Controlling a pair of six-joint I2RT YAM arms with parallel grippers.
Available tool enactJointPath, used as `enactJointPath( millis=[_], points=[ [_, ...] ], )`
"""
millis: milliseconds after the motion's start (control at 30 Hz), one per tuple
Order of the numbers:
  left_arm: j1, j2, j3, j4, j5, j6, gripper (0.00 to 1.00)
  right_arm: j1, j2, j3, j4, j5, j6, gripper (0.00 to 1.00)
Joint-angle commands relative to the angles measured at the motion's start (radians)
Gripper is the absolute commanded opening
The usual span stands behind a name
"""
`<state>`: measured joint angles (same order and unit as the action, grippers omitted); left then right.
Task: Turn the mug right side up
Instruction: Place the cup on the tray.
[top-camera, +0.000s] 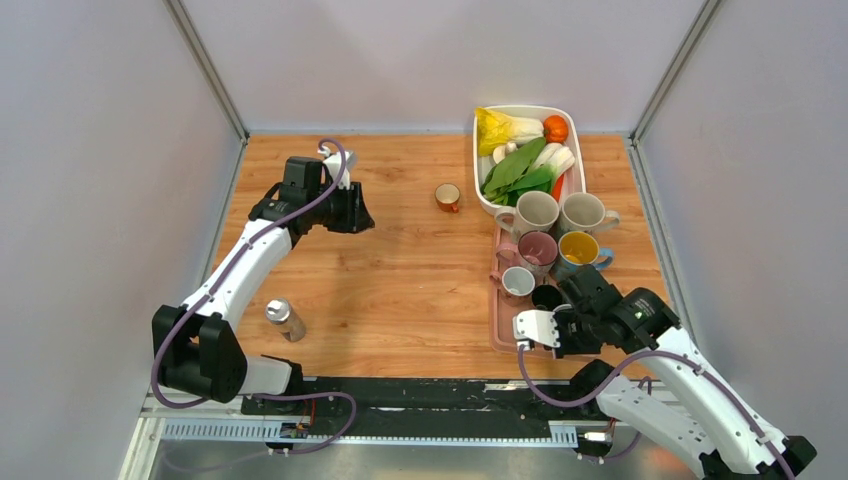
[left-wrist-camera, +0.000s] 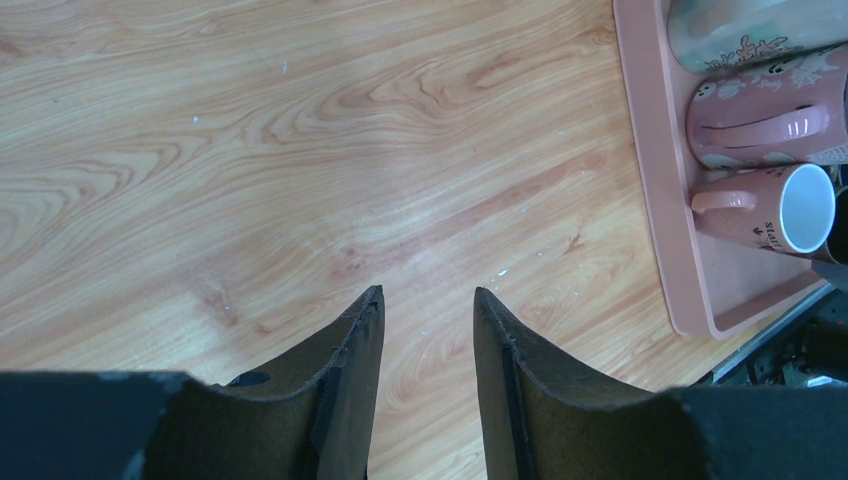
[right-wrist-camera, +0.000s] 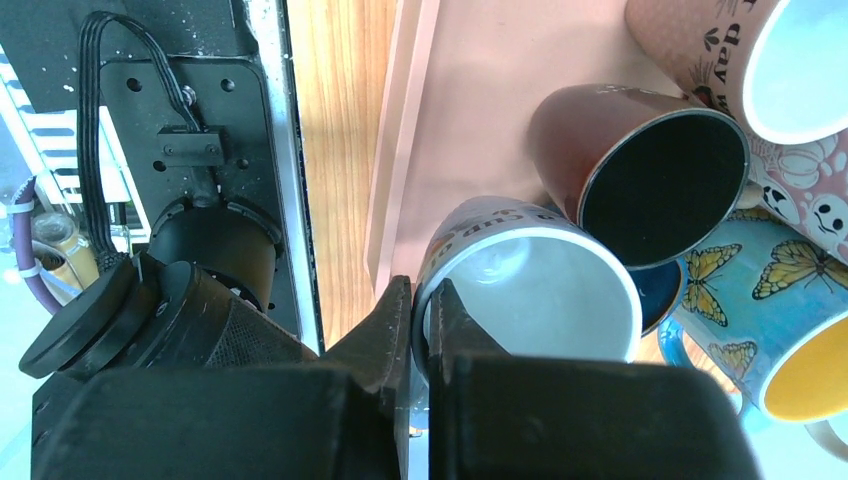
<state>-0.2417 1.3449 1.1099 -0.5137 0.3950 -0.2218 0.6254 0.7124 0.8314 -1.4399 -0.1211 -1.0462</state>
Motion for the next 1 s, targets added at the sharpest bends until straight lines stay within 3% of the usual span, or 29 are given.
enactJointPath(
  millis=[0,200,467,800,967],
  points=[
    [0.003,-0.022,0.007,0.044,0.015,-0.003,0.46,-0.025,0.027,0.015,0.03,-0.039,-0.08,0.0],
    [0.002,-0.024,0.002,0.052,0.02,-0.005,0.46,-0.122,0.104,0.024,0.029,-0.05,-0.229,0.0],
    [0.004,-0.028,0.004,0.054,0.016,-0.003,0.46,-0.376,0.179,-0.001,0.03,-0.037,-0.558,0.02],
    [0.003,-0.038,-0.004,0.06,0.003,0.003,0.46,-0.394,0.143,-0.042,0.029,-0.093,-0.676,0.17],
    [0.002,-0.034,-0.001,0.06,0.004,0.003,0.46,-0.394,0.133,-0.058,0.029,-0.112,-0.66,0.18]
  ],
)
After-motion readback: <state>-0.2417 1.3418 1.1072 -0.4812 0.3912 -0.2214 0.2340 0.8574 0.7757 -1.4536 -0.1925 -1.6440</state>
